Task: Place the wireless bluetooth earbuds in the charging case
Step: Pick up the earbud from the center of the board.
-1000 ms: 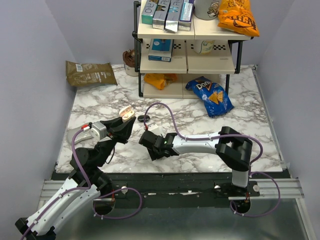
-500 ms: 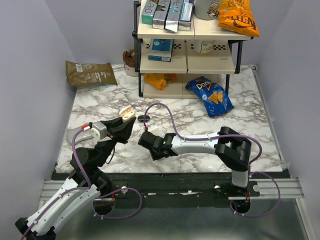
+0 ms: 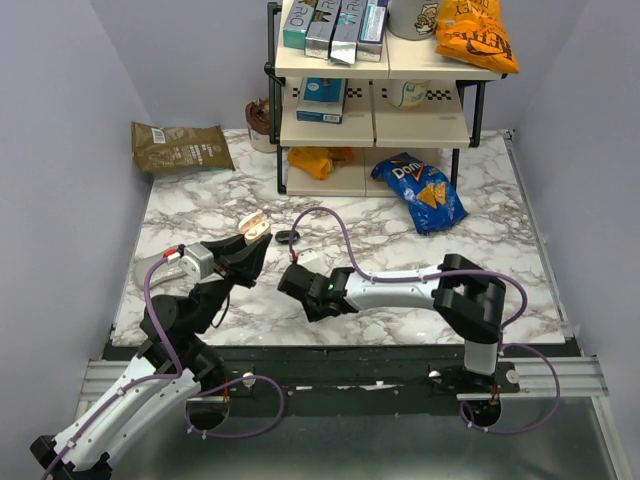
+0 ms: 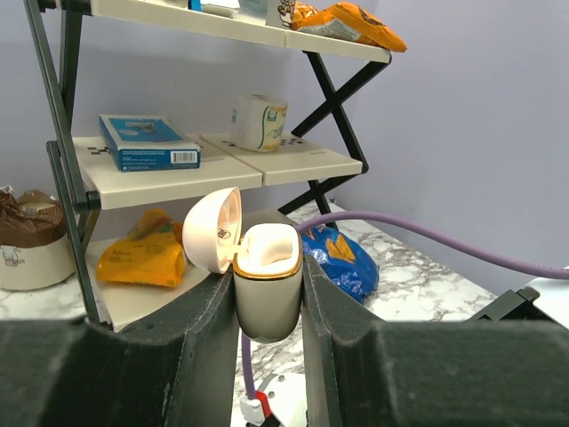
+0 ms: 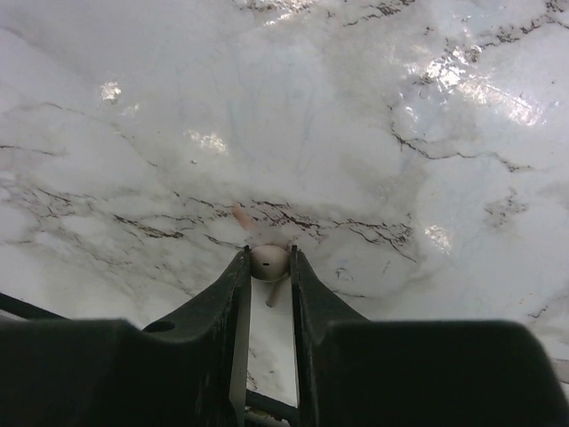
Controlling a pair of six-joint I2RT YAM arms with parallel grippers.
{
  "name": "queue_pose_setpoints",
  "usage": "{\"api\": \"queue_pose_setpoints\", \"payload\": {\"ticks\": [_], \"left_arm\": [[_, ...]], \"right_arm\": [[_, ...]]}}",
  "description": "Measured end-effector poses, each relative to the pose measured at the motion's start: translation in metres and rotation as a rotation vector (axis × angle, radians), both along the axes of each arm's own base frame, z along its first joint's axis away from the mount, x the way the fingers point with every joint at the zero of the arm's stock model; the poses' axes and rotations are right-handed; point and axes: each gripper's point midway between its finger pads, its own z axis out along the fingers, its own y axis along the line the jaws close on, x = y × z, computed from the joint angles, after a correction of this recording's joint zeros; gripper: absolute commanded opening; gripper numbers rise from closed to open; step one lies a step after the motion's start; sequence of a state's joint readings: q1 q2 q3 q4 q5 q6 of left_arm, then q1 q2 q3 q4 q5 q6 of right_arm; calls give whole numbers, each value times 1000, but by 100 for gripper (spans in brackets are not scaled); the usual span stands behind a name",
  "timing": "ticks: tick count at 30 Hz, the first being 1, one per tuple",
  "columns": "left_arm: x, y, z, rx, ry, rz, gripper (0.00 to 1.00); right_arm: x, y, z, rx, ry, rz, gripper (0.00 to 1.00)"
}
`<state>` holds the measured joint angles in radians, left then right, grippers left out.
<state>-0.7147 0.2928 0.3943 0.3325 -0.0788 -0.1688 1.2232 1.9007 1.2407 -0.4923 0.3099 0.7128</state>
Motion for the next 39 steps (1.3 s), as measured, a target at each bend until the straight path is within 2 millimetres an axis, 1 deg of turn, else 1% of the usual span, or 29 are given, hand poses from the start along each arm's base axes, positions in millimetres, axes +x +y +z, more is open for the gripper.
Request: {"api": "queue_pose_setpoints", "payload": {"ticks": [1,3,6,7,12,16,17,20,22,24,27,30,33,36,39], "left_arm": [[0,0,0,0,0,0,0],[0,0,0,0,0,0,0],[1,-1,-1,3,3,0,0],[2,-2,-2,5,6,0,0],[5,-4,-5,14,16,1,0],[6,-3,-2,5,9,7,0],[6,-3,-1,2,7,8,0],[10,-6,0,2,8,10,0],[16,-12,-2,9,16,10,0],[24,-19,-4,21,29,7,0],[36,-32,-3,37,41,-4,0],[47,-48,5,37,33,-27,0],[57,-64,16,31,13,-62,0],[63,-79,32,16,-22,-101,0],[66,-94,50,-5,-76,-151,0]], "right_arm": [[-1,-2,1,0,0,-1,19],[-2,-8,4,-6,1,-3,18],[2,-15,17,3,-16,-19,15],[4,-16,24,16,-25,-24,13],[23,-22,65,89,-106,-61,10],[42,-37,99,118,-187,-98,7],[47,-42,109,127,-212,-105,4],[65,-58,149,158,-307,-132,1],[78,-66,183,189,-387,-147,1],[87,-73,223,227,-476,-152,1],[94,-80,282,298,-609,-142,1],[97,-93,336,363,-743,-128,1],[95,-106,379,417,-860,-115,1],[91,-119,415,471,-972,-100,1],[85,-128,437,524,-1059,-78,1]]}}
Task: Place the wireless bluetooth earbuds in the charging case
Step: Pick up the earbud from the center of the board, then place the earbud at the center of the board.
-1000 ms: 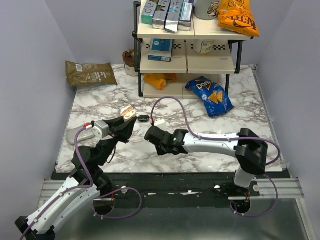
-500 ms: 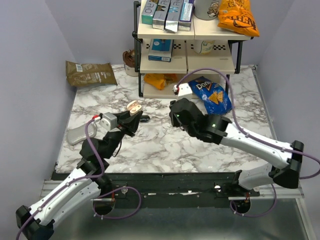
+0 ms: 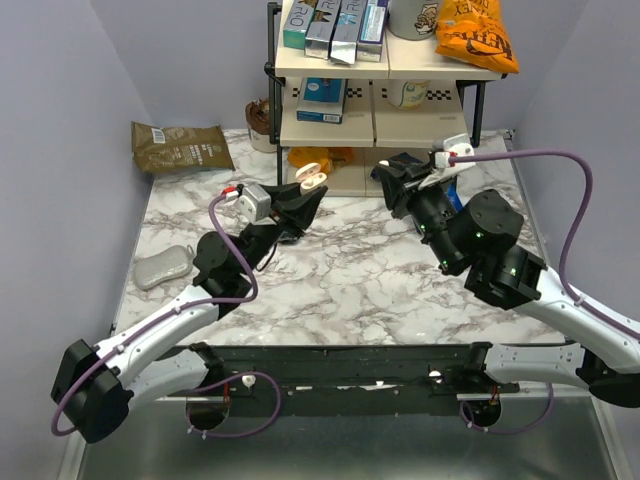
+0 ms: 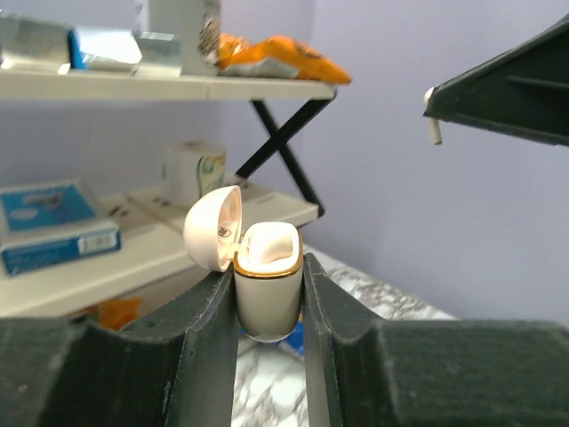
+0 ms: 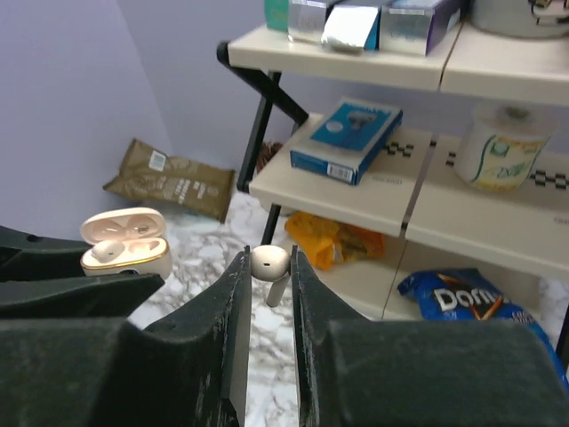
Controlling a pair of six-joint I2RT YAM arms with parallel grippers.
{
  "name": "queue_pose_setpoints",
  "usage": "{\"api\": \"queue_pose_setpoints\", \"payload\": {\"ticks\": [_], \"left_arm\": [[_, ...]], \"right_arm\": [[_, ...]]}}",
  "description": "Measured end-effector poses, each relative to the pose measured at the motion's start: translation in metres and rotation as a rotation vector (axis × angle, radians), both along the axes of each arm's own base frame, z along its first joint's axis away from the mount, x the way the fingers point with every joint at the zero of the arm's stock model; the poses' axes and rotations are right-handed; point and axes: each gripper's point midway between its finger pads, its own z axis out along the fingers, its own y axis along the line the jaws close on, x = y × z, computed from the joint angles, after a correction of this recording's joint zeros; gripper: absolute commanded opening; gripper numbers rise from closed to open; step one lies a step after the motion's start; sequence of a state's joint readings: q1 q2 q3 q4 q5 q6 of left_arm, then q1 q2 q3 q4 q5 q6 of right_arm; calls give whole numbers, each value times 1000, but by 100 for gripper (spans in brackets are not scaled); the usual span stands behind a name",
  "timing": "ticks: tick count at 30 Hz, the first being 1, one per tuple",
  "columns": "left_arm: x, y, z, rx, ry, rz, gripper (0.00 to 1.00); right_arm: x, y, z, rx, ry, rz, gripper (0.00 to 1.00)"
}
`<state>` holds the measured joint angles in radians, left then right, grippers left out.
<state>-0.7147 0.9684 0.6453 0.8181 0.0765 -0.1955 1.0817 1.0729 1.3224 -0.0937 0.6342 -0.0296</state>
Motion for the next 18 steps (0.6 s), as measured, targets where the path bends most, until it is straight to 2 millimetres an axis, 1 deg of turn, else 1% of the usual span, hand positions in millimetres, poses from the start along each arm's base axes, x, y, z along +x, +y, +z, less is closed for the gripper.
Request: {"api": "queue_pose_setpoints", "payload": {"ticks": [2,5,12,18], "left_arm": [[-1,-8,10,-14,-36,-32,0],[-2,-19,18,-26,-79,-84,0],[-5,-37,13,-29,-104,-173,0],[-7,-42,11,-35,-91,-203,0]], "right_arm": [[-4,-3,8,18,-42,16,1],[-8,0,15,34,-79,51,1],[-21,15,20,44,-111,168,1],[-26,23,20,42,-115,223,1]]}}
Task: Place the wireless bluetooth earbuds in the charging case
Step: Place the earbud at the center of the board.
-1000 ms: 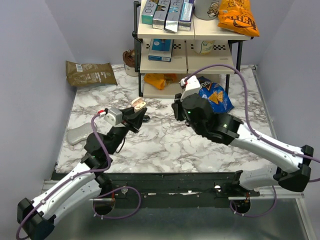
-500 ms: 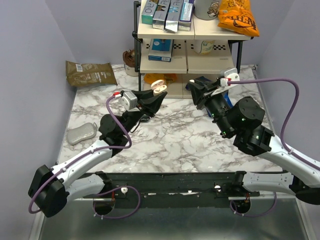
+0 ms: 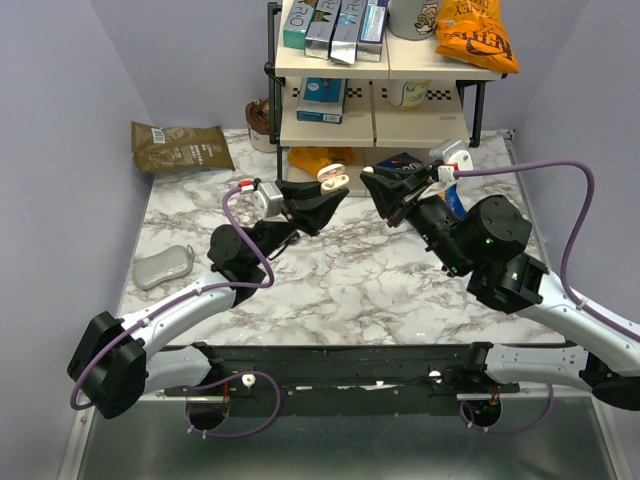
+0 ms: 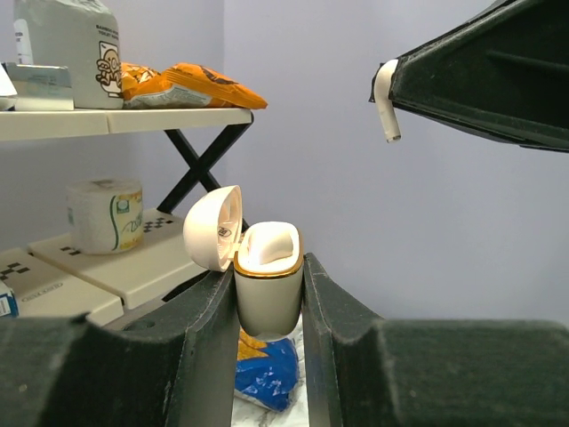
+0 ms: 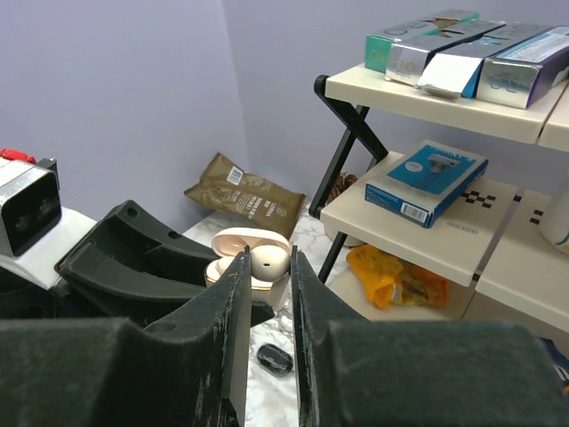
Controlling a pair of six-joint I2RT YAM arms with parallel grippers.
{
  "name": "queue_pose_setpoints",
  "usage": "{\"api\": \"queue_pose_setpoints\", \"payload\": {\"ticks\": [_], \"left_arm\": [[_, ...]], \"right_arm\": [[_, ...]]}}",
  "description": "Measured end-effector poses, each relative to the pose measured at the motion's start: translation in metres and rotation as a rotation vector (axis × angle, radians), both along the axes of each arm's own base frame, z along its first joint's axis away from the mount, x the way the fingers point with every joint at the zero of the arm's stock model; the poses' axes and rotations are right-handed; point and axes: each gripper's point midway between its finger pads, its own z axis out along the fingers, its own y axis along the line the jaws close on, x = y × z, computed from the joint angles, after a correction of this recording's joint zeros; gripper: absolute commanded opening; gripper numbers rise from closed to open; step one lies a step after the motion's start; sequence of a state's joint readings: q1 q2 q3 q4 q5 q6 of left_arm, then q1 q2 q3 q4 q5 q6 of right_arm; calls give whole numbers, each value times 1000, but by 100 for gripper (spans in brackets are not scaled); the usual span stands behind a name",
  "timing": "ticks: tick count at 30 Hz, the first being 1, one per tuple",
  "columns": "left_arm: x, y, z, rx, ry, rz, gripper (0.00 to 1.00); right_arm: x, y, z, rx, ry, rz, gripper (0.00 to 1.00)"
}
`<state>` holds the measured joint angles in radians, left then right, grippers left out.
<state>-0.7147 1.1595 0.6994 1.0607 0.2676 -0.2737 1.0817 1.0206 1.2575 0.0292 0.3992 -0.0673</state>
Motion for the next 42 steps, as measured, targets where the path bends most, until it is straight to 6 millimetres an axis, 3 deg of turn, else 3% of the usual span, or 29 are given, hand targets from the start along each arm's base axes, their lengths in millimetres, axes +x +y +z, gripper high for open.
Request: {"api": "queue_pose_setpoints", "payload": {"ticks": [5,14,24,30,42], "left_arm": [[-2,-2,8,-9,2,-19,0],[5,-9,20,24,49,-25,0],[21,-22,6,91,127,-24,0],[22,-25,12,93,125,-28,0],[12,-27,13,94,81,-69,0]], "right_arm": [[0,4,0,12,-17,11,1],[11,9,-22,-9,-92,-42,1],[12,-3,5,68,-212,-97,1],[11,-9,17,91,-260,-120,1],[18,0,5,71,-253,-132,1]]}}
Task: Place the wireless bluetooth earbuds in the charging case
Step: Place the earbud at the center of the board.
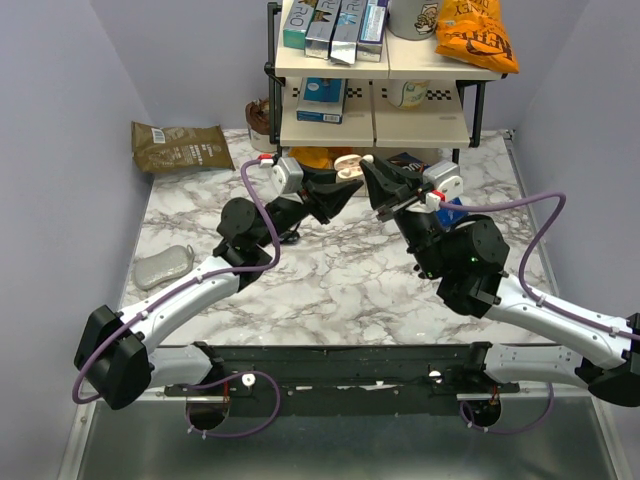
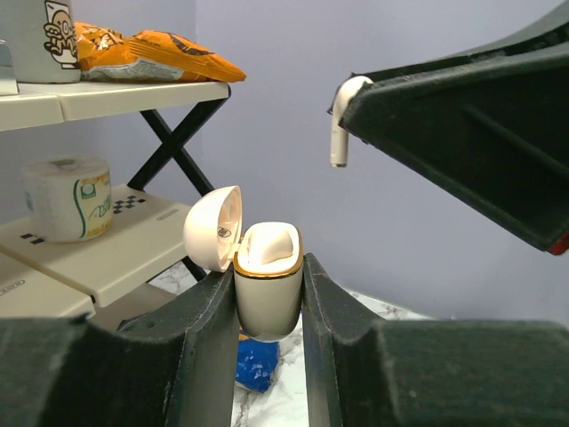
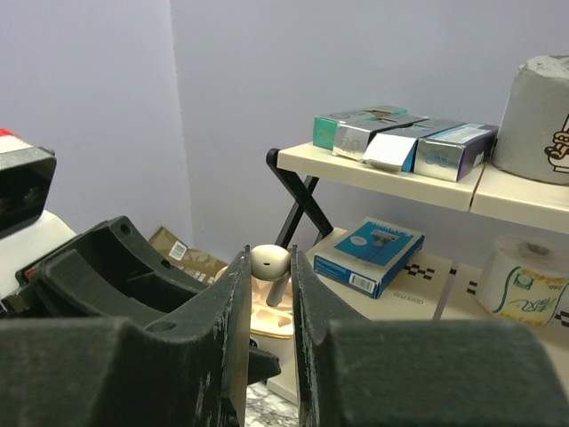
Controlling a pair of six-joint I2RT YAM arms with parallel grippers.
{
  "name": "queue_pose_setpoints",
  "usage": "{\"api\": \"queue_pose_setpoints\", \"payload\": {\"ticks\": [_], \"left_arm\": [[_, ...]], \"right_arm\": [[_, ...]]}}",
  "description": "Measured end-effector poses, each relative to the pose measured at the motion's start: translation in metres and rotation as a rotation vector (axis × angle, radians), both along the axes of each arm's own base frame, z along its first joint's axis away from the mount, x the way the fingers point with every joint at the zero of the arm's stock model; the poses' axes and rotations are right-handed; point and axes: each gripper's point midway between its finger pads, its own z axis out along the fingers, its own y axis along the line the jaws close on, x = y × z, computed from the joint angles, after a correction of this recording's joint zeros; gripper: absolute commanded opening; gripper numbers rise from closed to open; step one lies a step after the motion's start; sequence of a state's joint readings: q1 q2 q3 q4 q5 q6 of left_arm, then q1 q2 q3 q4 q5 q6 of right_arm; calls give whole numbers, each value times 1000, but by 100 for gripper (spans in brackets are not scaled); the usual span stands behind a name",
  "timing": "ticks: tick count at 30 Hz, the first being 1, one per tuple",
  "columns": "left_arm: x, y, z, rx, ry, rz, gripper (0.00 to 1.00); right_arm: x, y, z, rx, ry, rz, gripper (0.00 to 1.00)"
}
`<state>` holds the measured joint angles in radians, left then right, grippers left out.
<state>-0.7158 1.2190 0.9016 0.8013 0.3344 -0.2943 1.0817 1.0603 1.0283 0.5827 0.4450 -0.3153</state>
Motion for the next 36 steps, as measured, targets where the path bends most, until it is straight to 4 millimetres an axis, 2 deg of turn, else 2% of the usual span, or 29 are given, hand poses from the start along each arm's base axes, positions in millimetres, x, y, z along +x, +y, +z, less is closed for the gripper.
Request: {"api": "queue_pose_setpoints", "payload": {"ticks": [5,19,36], "left_arm": [[-3,-1,-4,5,-15,-12,0],[-14,3,7,-21,-70,-20,0],[-14,3,4,-13,-76,-16,0]], "right_arm": [[0,1,-1,1,5,3,1],[2,7,-15,-32,48,16,1],[3,9,-22,-50,68,19,1]]}}
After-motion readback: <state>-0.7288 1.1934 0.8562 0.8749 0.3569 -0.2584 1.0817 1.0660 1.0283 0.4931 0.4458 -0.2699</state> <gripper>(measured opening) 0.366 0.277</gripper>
